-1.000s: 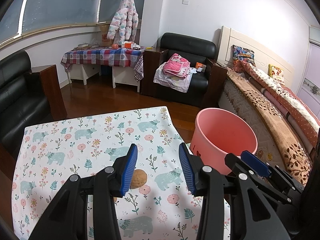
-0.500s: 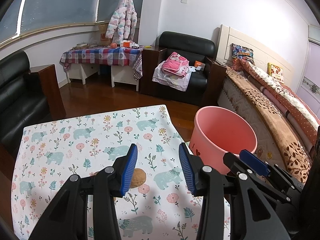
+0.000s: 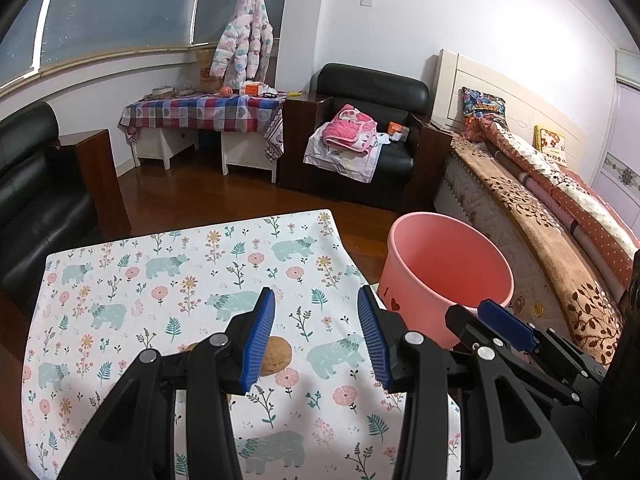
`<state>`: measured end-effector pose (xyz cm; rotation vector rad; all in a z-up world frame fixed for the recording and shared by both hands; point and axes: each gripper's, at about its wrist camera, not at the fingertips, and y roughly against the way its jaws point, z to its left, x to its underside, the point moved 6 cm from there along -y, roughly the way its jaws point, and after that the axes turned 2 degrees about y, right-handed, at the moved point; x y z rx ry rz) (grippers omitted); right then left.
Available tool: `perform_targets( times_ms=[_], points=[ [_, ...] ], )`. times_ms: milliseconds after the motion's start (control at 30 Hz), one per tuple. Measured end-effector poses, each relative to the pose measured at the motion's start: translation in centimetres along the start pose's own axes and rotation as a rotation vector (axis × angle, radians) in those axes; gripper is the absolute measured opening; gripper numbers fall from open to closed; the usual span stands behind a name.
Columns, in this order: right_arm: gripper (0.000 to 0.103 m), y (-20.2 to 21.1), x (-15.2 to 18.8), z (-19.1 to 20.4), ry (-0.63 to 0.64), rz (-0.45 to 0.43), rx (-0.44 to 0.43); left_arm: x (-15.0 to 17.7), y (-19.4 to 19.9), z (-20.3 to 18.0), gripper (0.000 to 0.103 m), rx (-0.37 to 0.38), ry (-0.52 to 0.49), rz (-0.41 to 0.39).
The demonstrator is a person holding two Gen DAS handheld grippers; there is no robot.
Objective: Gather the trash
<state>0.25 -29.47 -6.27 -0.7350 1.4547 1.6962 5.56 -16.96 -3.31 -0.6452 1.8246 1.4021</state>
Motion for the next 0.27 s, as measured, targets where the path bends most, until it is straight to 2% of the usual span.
perform_targets(
  times_ms=[267],
  points=[
    [0.038,-0.04,-0.15,-0.01,0.000,0.001,0.000,1.09,0.40,-0.44,0.043,0.002,0.008,0.012]
  ],
)
